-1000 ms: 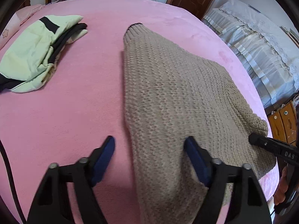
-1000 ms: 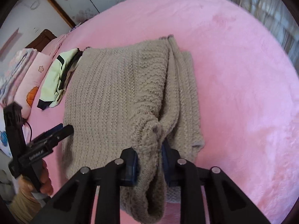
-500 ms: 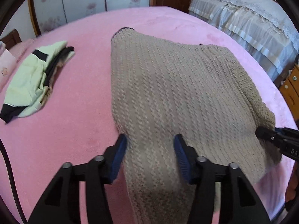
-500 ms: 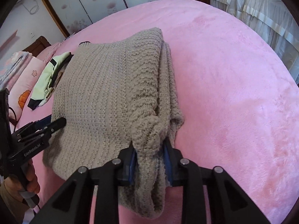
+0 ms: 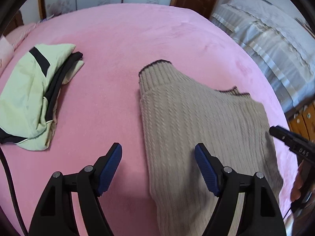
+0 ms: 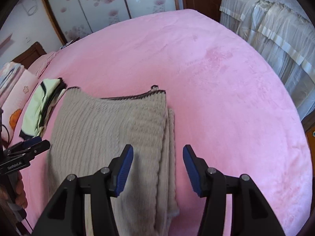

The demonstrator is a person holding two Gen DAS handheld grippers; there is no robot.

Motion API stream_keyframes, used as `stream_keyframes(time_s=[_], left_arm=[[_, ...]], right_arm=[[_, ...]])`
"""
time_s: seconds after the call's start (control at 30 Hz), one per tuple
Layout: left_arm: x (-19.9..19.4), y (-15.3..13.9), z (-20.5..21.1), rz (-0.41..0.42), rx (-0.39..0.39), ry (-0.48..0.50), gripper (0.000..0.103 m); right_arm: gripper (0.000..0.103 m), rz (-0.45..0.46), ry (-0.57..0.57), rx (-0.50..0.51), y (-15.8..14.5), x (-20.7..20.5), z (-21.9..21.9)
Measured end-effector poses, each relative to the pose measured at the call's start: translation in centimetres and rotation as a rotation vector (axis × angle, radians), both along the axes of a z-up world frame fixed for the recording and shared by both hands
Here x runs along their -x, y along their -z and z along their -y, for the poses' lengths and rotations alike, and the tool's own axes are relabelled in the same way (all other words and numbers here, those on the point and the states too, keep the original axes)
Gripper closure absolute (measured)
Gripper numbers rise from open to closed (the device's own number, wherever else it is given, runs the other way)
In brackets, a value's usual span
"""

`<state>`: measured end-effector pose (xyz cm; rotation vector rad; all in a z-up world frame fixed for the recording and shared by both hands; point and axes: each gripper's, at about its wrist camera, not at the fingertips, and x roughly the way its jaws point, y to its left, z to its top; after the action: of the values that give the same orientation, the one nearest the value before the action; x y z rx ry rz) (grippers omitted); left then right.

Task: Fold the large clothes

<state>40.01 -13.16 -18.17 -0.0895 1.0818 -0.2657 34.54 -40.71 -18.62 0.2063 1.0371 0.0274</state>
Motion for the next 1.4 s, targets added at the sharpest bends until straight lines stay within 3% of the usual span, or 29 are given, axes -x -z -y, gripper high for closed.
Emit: stream_keyframes(time_s=[0.13, 0.17, 0.2, 0.23, 0.3, 0.37, 0.47, 0.5, 0.57, 0.63, 0.77, 0.83, 0.93, 0.97, 1.13, 1.4], left_arm=[[-2.7, 1.1, 0.2, -0.011, 0.016, -0.003, 0.028], [-3.2, 1.5, 0.4, -0.005, 0.003, 0.005, 0.028], [-3.4, 1.5, 0.8, 0.013, -0.026, 0.009, 0.033], [-3.6, 1.6, 1.5, 0.032, -0.057, 0.030, 0.053], [-3.6, 2.0, 2.8, 0.043, -0.108, 0.065, 0.081], [-3.5, 2.6, 3.7, 0.058, -0.172, 0.048, 0.081], [-3.6, 2.9, 3.9, 0.063, -0.163, 0.019, 0.081], [-3.6, 2.8, 3.8, 0.066, -0.156, 0.018, 0.081], [-3.3, 2.3, 3.6, 0.073, -0.148, 0.029, 0.079], [-2.8, 1.6, 3.1, 0.088, -0.149, 0.036, 0.072], [-1.1, -1.1, 1.9, 0.103, -0.132, 0.036, 0.064], [0.2, -3.0, 1.6, 0.124, -0.121, 0.043, 0.042], [2.7, -6.6, 1.2, 0.184, -0.107, 0.063, 0.022], [3.6, -7.8, 1.1, 0.197, -0.103, 0.075, 0.021], [7.4, -12.4, 0.6, 0.229, -0.069, 0.097, 0.021], [12.2, -15.0, 1.1, 0.230, -0.054, 0.127, 0.021]], right_arm=[[0.054, -0.030, 0.012, -0.056, 2.1, -2.3, 1.4], [0.081, -0.024, -0.004, -0.075, 2.5, -2.6, 1.4], [0.088, -0.028, -0.019, -0.049, 2.7, -2.9, 0.8], [0.089, -0.011, -0.033, 0.003, 2.6, -2.9, 0.3], [0.089, 0.009, -0.059, 0.077, 2.6, -3.0, -0.7], [0.090, -0.006, -0.048, 0.085, 3.7, -3.6, -0.5], [0.088, -0.017, -0.022, 0.031, 4.4, -3.7, 0.4], [0.087, -0.016, -0.023, 0.031, 4.3, -3.6, 0.4], [0.072, -0.004, -0.017, 0.043, 3.5, -3.1, 0.6], [0.065, 0.013, -0.007, 0.051, 2.3, -2.0, 0.9], [0.065, 0.060, -0.025, 0.065, -0.9, 0.8, 1.0], [0.064, 0.098, -0.046, 0.082, -3.0, 2.8, 0.5], [0.050, 0.162, -0.060, 0.072, -6.8, 6.2, 0.1], [0.044, 0.175, -0.067, 0.058, -7.9, 7.0, 0.1], [0.040, 0.229, -0.097, 0.012, -12.3, 11.3, -0.2], [0.037, 0.260, -0.135, 0.039, -14.7, 14.8, -0.5]])
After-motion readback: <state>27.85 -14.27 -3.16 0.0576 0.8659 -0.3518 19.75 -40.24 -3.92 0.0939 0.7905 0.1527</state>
